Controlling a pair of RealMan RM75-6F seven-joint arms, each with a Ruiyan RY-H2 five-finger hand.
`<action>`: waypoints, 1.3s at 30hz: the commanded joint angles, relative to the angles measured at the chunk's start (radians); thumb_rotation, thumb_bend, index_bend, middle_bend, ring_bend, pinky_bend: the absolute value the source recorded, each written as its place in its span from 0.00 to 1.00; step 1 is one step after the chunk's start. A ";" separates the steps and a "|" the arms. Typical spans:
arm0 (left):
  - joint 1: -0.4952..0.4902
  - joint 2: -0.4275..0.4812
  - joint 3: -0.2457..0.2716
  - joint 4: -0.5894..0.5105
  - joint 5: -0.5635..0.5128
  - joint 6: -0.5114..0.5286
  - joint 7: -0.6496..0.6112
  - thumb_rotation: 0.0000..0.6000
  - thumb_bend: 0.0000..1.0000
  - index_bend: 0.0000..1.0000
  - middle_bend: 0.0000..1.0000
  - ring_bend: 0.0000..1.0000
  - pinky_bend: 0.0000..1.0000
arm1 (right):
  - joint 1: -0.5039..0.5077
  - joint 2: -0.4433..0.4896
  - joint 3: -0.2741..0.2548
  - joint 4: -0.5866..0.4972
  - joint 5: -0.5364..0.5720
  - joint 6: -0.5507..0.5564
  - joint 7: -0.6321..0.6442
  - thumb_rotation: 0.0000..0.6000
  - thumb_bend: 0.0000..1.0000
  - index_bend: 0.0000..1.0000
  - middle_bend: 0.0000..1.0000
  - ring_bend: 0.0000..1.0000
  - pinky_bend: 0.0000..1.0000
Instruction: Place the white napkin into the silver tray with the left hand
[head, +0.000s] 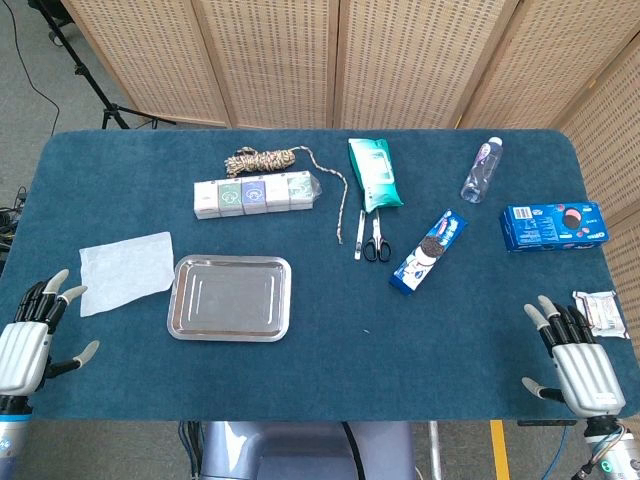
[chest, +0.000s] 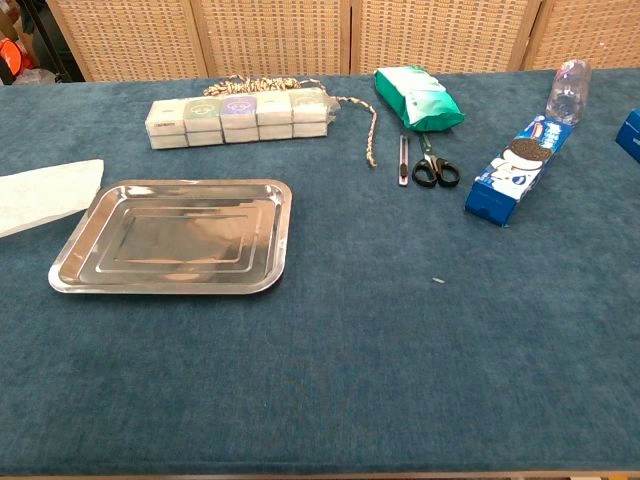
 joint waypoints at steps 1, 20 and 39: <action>0.001 0.000 0.001 -0.001 0.002 0.002 0.002 0.95 0.21 0.19 0.00 0.00 0.00 | 0.000 0.000 -0.001 0.000 -0.002 -0.001 0.000 1.00 0.00 0.00 0.00 0.00 0.00; -0.003 0.001 0.000 0.005 -0.008 -0.012 -0.005 0.95 0.21 0.19 0.00 0.00 0.00 | -0.001 0.001 -0.001 -0.005 0.000 0.003 -0.005 1.00 0.00 0.00 0.00 0.00 0.00; -0.044 -0.015 -0.008 0.050 -0.065 -0.114 0.038 0.95 0.21 0.19 0.00 0.00 0.00 | -0.012 0.009 -0.001 -0.004 -0.002 0.022 0.013 1.00 0.00 0.00 0.00 0.00 0.00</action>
